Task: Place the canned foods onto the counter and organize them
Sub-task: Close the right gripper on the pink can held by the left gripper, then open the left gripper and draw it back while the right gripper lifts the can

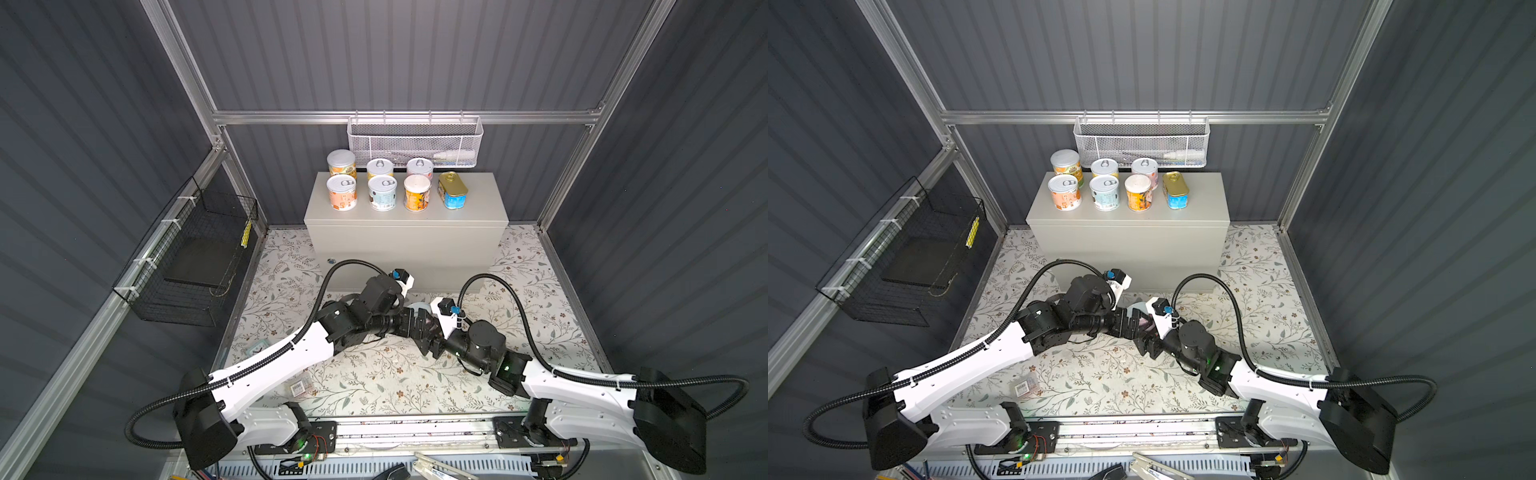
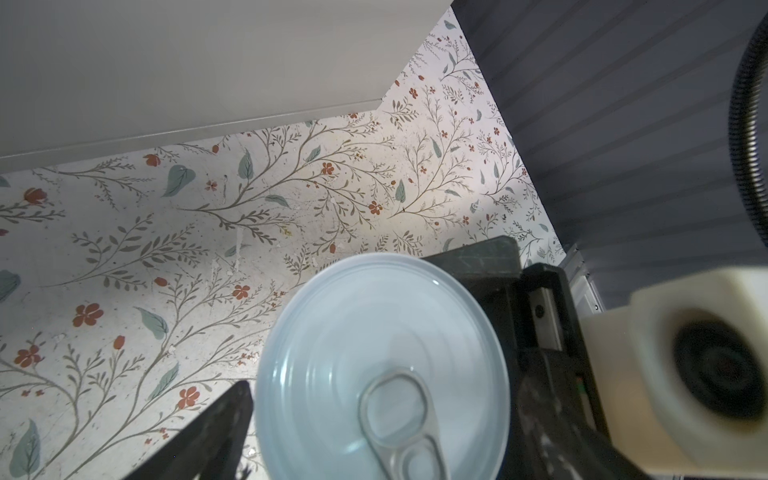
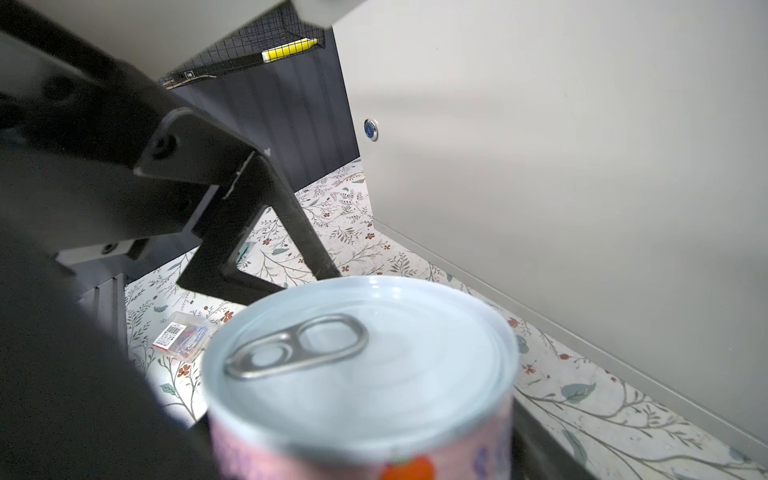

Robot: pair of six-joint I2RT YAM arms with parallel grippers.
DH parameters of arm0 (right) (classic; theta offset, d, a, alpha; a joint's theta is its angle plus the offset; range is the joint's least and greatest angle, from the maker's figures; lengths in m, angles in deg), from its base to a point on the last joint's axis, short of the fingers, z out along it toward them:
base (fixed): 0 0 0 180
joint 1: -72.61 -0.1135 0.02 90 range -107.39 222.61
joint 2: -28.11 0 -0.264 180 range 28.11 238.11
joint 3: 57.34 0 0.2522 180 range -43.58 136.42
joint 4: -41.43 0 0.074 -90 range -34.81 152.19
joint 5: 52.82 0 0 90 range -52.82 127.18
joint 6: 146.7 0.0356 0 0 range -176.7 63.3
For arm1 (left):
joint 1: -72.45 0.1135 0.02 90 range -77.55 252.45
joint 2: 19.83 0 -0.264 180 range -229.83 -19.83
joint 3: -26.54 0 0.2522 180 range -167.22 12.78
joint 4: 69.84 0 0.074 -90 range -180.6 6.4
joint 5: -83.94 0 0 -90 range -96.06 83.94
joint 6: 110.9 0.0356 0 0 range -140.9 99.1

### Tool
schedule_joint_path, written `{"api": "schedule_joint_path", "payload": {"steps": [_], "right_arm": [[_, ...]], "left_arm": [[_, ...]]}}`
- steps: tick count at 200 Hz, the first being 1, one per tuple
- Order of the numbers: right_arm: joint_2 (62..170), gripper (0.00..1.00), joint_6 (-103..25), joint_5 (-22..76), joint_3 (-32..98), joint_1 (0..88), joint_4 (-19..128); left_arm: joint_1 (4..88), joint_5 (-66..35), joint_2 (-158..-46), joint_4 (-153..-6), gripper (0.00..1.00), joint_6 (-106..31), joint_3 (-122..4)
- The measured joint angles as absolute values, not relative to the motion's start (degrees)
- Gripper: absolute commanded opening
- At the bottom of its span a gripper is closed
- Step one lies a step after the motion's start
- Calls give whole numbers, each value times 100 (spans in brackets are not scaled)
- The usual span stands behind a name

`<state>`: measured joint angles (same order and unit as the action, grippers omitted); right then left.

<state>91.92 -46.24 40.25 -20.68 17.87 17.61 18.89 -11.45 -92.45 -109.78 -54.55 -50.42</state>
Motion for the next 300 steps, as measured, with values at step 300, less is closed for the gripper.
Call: {"api": "schedule_joint_path", "payload": {"steps": [300], "right_arm": [[7258,65,-5437,5428,1014,2087,6027]], "left_arm": [[1854,1475,-7143,-8750,100,-4561,-1494]]}}
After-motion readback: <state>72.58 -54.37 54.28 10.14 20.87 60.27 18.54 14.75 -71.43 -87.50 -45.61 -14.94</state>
